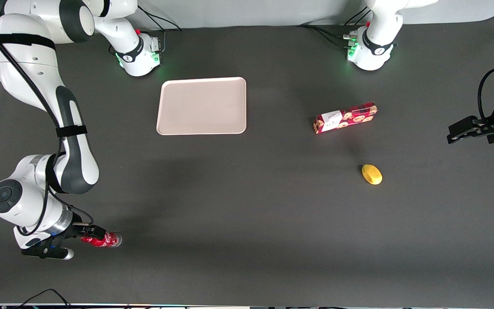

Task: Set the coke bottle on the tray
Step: 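Move the open right gripper down over the red Coca-Cola bottle, then close the right gripper around the bottle's body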

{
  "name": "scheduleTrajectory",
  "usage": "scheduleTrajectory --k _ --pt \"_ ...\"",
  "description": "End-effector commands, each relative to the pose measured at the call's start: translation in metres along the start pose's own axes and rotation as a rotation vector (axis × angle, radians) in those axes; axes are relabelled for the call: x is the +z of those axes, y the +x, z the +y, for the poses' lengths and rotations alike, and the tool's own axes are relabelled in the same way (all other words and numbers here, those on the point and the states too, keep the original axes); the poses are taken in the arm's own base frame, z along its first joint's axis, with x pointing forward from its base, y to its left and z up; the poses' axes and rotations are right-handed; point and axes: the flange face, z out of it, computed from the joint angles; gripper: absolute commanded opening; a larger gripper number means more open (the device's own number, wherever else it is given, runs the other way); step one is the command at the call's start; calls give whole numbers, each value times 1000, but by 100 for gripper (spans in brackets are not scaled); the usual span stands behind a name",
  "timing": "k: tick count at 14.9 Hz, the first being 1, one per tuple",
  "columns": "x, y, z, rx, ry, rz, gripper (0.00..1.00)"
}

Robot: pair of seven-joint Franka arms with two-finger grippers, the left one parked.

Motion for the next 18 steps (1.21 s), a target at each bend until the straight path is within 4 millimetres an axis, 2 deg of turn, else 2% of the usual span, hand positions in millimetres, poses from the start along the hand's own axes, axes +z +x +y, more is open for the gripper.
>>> scheduleTrajectory --k 1,3,10,11,15,16,18 --pt "-1 8 0 -10 22 16 81" --pt "-4 9 -1 -15 19 22 75" --pt "-4 13 -3 -43 20 32 76" --pt "-4 13 -3 -43 20 32 70" --pt "-4 14 -3 -48 18 33 10" --pt "-4 14 -1 -54 17 32 0" --pt "-4 14 -1 -69 18 32 0"
